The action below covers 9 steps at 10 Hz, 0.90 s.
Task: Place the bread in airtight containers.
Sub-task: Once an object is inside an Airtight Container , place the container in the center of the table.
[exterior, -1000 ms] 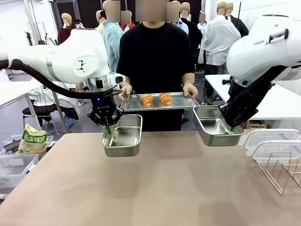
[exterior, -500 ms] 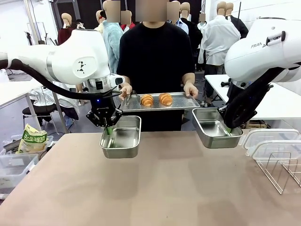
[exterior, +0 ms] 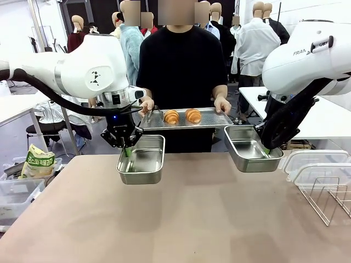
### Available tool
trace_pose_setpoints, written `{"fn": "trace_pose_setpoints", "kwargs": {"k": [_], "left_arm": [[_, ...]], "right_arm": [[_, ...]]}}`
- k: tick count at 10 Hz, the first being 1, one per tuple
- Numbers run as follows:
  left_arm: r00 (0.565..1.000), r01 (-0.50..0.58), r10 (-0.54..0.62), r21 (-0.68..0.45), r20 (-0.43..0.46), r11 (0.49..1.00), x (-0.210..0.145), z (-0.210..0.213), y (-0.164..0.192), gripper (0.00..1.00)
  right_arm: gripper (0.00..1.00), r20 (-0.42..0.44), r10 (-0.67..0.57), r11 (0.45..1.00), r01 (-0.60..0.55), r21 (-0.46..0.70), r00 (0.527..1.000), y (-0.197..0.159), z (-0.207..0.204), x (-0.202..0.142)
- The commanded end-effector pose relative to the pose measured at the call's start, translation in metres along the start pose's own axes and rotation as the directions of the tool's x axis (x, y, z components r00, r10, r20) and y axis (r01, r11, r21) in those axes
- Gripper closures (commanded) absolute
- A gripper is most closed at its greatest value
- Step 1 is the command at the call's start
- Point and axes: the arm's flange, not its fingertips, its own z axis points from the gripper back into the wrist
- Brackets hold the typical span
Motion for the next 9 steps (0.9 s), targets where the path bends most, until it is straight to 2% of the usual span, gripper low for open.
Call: {"fn": "trace_pose_setpoints", "kwargs": {"k": [1, 9], "left_arm": [[1.000, -0.002, 0.002, -0.010, 0.002, 1.000, 0.0015, 0.0033, 0.0010, 1.00], [1.000, -0.002, 0.002, -0.010, 0.002, 1.000, 0.0015, 0.0033, 0.0010, 1.00]], "right_arm": [[1.00, 0.008, -0.002, 1.000, 0.002, 0.001, 1.000, -0.0011, 0.0031, 0.0000], [1.00, 0.008, -0.002, 1.000, 0.002, 0.001, 1.000, -0.0011, 0.0031, 0.0000]]}}
